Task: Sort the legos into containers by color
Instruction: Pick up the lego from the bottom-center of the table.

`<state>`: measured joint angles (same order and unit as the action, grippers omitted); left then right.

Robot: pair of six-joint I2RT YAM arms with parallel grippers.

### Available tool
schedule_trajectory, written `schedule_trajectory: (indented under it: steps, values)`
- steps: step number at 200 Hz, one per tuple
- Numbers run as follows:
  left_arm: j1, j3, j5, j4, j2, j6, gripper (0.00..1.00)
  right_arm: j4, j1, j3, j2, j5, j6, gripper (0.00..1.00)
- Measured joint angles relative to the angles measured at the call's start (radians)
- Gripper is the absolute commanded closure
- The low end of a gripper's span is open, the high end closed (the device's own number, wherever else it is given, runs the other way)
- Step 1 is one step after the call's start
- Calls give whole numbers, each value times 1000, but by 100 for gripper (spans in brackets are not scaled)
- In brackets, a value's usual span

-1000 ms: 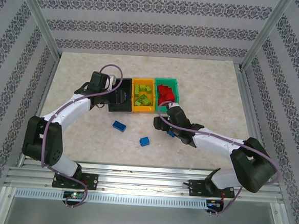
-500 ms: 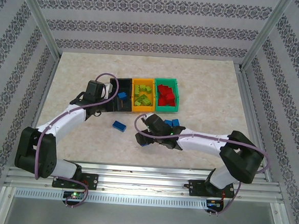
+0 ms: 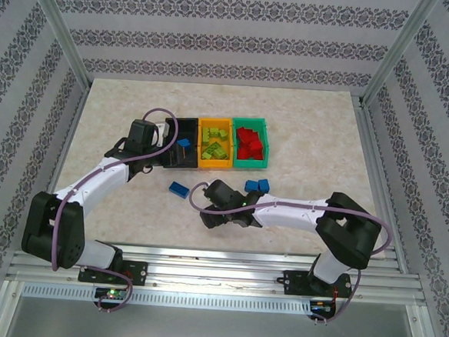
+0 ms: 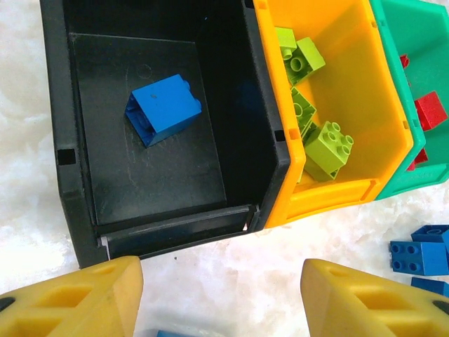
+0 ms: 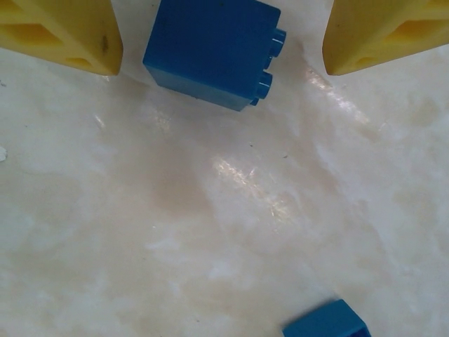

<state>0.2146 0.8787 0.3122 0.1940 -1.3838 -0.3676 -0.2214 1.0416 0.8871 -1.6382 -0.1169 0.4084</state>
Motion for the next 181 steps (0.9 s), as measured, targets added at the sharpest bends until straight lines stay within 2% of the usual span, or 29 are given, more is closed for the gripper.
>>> schedule_trajectory:
  steps: [80, 181]
  values:
    - [0, -22, 9, -8, 0, -5, 39, -7, 17, 22, -58, -23, 47, 28]
    - [0, -50, 20, -21, 0, -12, 39, -6, 17, 53, -100, -38, 60, 46]
